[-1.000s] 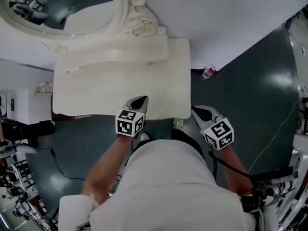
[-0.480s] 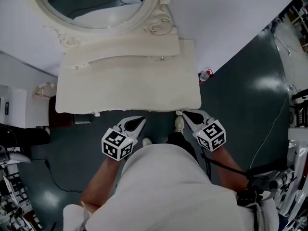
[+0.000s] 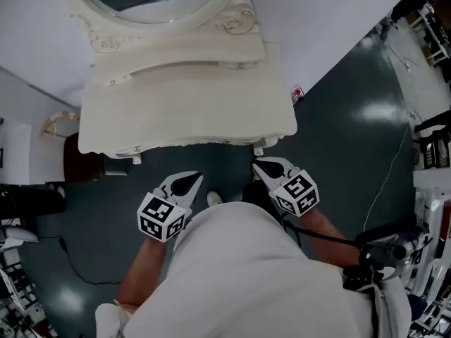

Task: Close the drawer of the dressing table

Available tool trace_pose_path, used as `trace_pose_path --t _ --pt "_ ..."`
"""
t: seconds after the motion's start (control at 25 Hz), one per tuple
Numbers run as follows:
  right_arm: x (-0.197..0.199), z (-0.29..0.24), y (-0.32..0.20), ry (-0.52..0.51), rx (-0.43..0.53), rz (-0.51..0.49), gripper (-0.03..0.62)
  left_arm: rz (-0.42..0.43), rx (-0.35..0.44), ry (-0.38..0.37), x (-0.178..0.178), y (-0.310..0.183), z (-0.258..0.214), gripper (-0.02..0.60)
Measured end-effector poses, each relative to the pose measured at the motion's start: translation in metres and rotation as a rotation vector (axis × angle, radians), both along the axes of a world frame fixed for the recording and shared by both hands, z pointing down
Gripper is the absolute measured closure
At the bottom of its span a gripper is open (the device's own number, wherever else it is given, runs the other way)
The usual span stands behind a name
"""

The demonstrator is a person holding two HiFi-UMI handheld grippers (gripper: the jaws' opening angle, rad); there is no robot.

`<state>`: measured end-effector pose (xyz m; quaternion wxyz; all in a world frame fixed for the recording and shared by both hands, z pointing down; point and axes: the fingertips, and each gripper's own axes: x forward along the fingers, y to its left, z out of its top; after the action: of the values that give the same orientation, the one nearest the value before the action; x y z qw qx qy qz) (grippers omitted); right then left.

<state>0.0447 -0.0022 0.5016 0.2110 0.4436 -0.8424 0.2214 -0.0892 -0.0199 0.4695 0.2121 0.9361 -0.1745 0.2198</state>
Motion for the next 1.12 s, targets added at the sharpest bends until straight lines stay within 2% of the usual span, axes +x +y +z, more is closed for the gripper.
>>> trace_pose_path --t 0.28,0.6,1.12 --pt "-0.021 -0.010 -0.006 0.027 0.029 -0.025 0.597 -0.015 0.028 0.005 -0.019 -0.003 -0.003 0.578" --pt "-0.067 -0.006 -0.016 0.037 0.029 -0.058 0.597 -0.040 0.029 0.018 -0.061 -0.008 -0.001 0.578" --pt "-0.083 -0.003 -0.030 0.052 0.018 -0.092 0.597 -0.037 0.002 0.010 -0.068 -0.015 0.011 0.578"
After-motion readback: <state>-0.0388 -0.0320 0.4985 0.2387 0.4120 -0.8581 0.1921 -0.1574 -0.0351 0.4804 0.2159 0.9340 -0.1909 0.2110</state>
